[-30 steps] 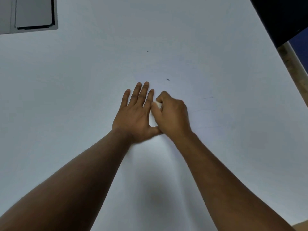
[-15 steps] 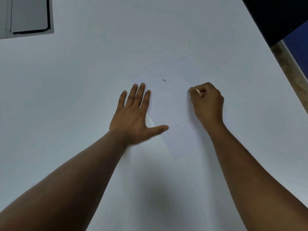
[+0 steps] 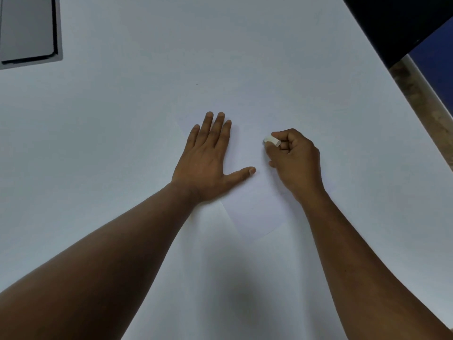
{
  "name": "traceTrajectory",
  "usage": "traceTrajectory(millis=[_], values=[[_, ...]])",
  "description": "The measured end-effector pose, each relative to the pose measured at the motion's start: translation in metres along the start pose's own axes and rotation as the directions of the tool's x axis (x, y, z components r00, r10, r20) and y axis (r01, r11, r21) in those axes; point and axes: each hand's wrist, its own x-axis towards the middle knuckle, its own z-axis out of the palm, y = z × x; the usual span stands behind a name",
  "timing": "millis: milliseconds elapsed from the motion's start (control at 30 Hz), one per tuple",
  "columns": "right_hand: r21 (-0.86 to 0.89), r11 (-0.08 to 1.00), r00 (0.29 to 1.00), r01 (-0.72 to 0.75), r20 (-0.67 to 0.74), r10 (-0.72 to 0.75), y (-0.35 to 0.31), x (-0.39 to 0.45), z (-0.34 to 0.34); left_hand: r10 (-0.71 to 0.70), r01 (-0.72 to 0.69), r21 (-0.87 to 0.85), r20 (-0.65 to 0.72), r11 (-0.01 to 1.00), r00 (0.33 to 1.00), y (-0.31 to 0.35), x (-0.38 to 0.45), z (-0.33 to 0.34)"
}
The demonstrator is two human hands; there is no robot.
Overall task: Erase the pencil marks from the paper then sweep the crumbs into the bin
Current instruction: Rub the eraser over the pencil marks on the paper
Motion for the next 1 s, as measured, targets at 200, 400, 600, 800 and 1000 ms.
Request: traceTrajectory(millis=[200,400,600,800,1000], values=[[-0.243,0.934,0.965,0.263,0.072,-0.253,-0.015,-0.018,0.027,-0.007,-0.004,0.123,0.085,0.992,0.996,0.001,0.005,0.004],[-0.352,0.871,0.939,0.344,0.130,-0.319,-0.020,-0.015,0.032,-0.017,0.002,0.154,0.099,0.988,0.995,0.002,0.006,0.004],[-0.433,0.888,0.973,0.158,-0.083,-0.214,0.007,-0.004,-0.012,-0.055,0.041,0.142,0.100,0.989,0.993,0.006,0.006,0.002],[-0.323,0.944,0.993,0.065,-0.070,-0.093,0.009,0.004,-0.021,-0.051,0.039,0.134,0.087,0.990,0.995,0.005,0.005,0.002],[-0.313,0.881,0.933,0.355,0.175,-0.314,-0.019,-0.020,0.028,-0.019,0.004,0.147,0.100,0.989,0.995,0.002,0.005,0.002]])
